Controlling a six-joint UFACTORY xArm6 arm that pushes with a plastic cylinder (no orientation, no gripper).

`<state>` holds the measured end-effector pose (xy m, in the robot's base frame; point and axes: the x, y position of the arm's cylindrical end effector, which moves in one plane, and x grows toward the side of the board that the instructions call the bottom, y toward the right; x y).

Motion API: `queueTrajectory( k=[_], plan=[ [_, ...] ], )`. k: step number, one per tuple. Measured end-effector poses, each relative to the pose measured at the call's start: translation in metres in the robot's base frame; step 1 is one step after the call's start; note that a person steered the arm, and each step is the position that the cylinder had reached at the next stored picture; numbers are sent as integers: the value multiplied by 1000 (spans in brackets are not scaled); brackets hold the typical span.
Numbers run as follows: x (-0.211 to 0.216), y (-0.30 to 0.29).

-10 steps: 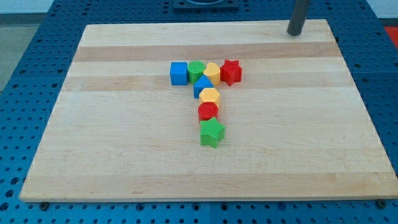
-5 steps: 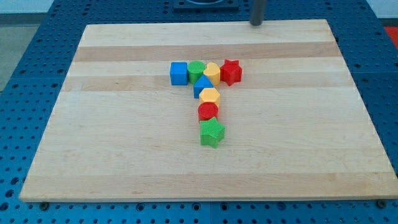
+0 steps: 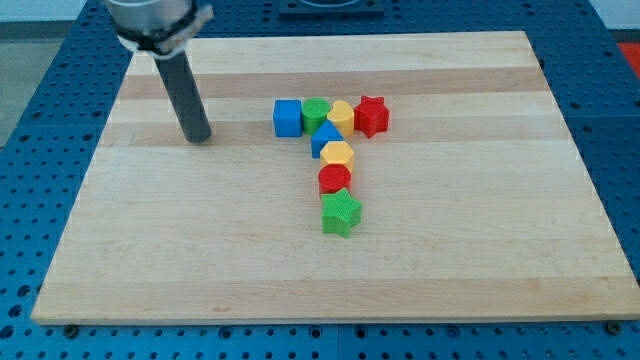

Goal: Move the red circle to the bottom right

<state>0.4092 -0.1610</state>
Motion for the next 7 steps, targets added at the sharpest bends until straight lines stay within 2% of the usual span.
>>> queueTrajectory(
  k=[1, 2, 4, 7],
  plan=[
    [42, 31],
    [56, 62],
    [61, 144],
    [91, 267]
  ],
)
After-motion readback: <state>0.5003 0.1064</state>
